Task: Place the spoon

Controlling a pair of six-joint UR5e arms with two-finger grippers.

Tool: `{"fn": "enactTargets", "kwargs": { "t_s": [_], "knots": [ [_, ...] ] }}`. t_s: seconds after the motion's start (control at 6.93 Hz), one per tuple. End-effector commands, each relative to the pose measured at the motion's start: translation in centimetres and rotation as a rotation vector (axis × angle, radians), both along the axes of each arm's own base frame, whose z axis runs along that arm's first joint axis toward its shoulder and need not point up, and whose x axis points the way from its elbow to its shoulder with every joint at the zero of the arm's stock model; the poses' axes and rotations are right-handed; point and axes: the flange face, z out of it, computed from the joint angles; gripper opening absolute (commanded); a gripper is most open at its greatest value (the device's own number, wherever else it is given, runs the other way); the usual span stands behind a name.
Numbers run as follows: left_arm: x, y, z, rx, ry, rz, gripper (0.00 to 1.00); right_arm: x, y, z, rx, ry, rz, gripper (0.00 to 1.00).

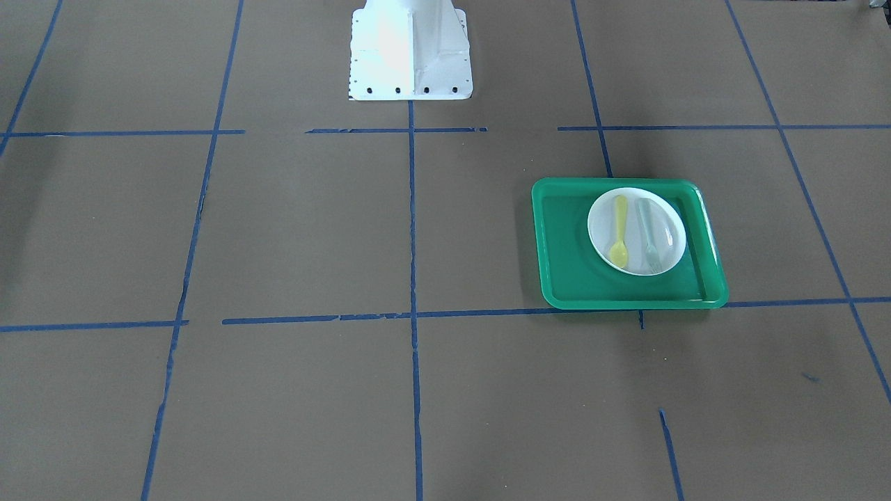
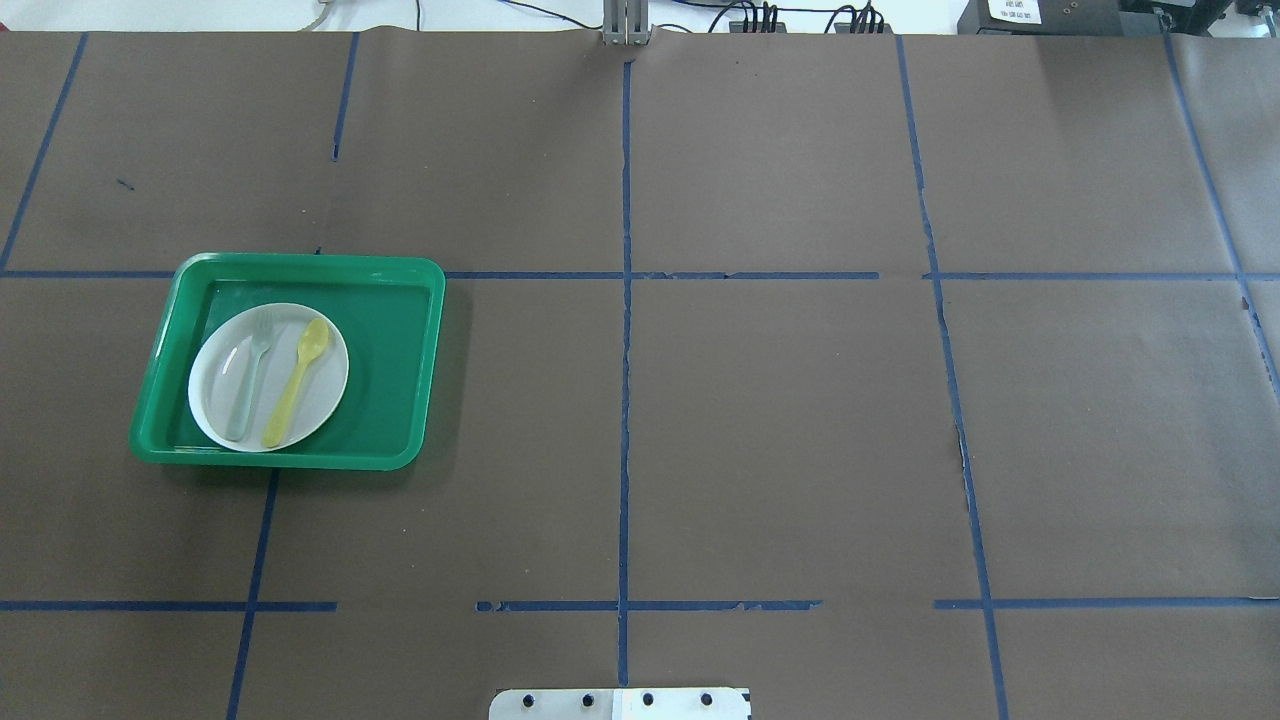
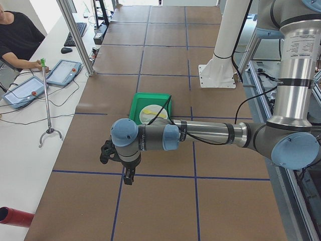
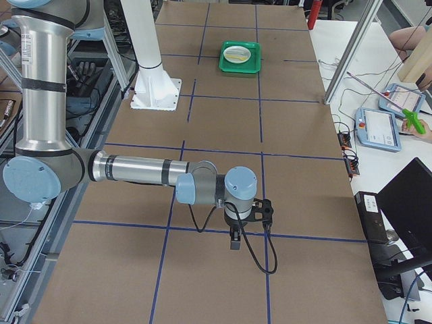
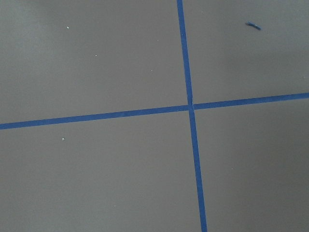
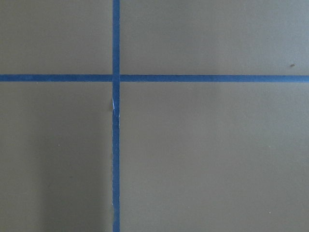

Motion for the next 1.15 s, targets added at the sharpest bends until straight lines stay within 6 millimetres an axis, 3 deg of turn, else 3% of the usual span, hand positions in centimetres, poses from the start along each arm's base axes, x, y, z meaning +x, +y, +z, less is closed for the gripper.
{"fn": "enactTargets", "kwargs": {
  "t_s": [0.0,0.58,0.72,0.87,1.01],
  "knots": [
    [0.1,0.1,-0.1,-0.01,0.001,-0.003,1.0,0.0,0.0,0.0,0.0,0.0,0.0,1.0],
    [0.2,1.5,0.5,0.002,-0.002,0.001,1.0,0.0,0.0,0.0,0.0,0.002,0.0,1.0],
    [0.5,0.5,-1.4,0.094,-0.009,0.001,1.0,0.0,0.0,0.0,0.0,0.0,0.0,1.0],
    [1.7,0.3,-1.8,0.116,0.0,0.011,1.0,0.0,0.0,0.1,-0.002,0.0,0.0,1.0],
    [9.0,-1.1,-2.8,0.108,0.012,0.128,1.0,0.0,0.0,0.0,0.0,0.0,0.0,1.0]
  ]
}}
